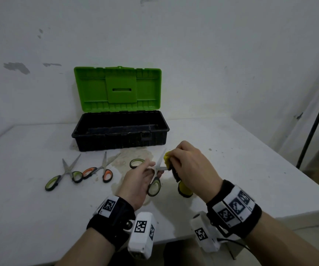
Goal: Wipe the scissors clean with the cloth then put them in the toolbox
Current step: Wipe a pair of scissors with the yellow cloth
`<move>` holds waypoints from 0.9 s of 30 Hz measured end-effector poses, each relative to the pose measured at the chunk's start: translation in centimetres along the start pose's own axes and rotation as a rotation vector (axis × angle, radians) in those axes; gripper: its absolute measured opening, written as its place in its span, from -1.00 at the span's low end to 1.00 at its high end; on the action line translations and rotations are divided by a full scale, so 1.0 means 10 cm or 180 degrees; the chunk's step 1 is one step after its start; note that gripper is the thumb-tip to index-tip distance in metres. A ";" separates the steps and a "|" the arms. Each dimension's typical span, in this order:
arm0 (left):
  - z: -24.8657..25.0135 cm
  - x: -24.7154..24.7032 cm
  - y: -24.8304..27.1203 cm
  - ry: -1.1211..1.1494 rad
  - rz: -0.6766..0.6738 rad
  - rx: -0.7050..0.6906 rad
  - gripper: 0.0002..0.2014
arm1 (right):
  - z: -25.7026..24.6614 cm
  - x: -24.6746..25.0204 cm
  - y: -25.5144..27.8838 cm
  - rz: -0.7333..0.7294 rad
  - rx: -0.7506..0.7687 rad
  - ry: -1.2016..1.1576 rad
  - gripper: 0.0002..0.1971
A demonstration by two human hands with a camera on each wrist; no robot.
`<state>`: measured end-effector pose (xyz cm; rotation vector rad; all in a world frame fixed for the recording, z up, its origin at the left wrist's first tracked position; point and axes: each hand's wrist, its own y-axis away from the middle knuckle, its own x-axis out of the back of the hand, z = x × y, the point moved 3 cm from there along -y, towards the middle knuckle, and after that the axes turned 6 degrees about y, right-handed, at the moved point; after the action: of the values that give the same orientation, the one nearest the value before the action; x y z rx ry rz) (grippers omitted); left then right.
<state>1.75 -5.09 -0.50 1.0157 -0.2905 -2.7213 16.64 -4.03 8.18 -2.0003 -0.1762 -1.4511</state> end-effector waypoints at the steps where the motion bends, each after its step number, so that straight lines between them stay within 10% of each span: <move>1: 0.01 -0.01 0.01 0.0052 -0.0008 0.0014 -0.69 | -0.04 -0.03 0.03 -0.0125 0.0064 0.0057 -0.79; 27: 0.07 -0.10 0.13 -0.0606 -0.0331 -0.0698 -0.70 | -0.14 -0.23 0.17 -0.0420 0.0860 -0.0040 -0.80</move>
<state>2.25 -5.94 0.95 0.7340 0.0323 -2.8685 15.43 -5.62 5.68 -1.8057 -0.4916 -1.4120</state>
